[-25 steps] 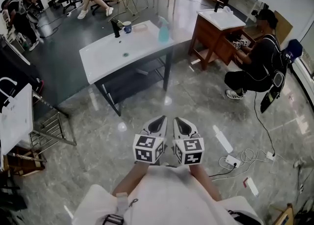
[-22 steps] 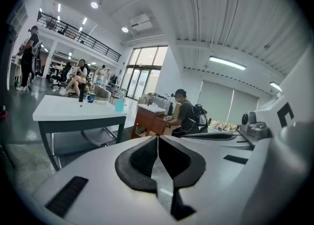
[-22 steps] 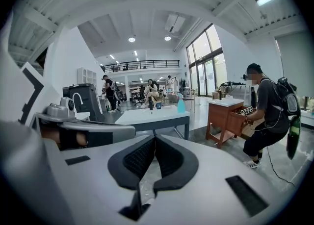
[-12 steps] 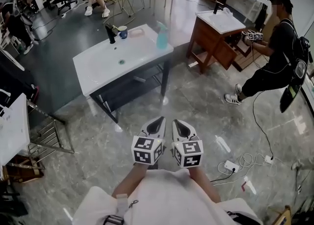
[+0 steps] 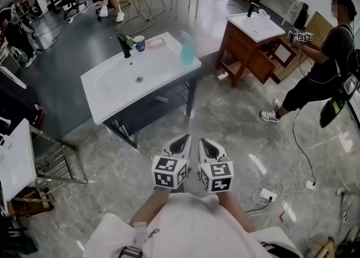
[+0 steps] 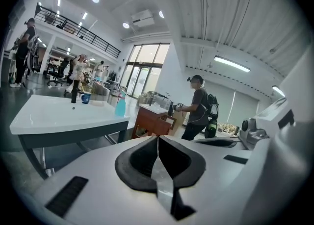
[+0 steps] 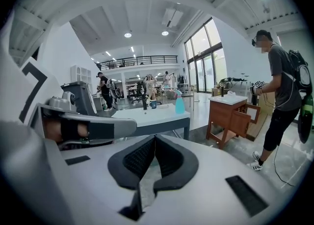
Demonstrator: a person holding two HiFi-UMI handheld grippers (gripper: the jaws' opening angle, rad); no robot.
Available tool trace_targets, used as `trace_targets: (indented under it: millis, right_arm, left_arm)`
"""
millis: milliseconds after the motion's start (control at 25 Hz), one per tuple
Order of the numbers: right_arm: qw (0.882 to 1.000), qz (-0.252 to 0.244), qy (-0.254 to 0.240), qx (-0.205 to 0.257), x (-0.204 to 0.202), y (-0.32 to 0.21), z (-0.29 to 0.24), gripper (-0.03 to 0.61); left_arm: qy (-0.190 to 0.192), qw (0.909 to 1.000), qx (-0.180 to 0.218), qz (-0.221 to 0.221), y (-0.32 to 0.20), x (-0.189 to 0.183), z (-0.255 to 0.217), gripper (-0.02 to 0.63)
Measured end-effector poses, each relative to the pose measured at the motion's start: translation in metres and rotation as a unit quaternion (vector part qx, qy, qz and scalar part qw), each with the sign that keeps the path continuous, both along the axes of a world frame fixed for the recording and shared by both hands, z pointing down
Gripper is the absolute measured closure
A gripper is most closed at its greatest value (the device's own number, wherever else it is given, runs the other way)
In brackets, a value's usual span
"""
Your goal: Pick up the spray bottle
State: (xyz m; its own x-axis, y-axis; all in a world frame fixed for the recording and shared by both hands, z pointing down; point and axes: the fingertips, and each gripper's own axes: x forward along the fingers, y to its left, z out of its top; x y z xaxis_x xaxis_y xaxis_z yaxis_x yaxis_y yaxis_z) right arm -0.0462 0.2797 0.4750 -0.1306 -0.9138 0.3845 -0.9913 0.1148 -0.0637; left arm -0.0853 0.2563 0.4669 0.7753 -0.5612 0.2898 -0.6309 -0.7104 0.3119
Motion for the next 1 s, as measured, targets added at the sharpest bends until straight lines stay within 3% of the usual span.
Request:
trace_targets:
  millis: [1000]
  right_arm:
    - [0.998, 0.062, -0.001, -0.008, 0.004, -0.127, 0.004, 0.551]
  left_arm:
    - [-0.007, 0.9979, 0.007, 0.064, -0.128, 0.01, 0.001, 0.588]
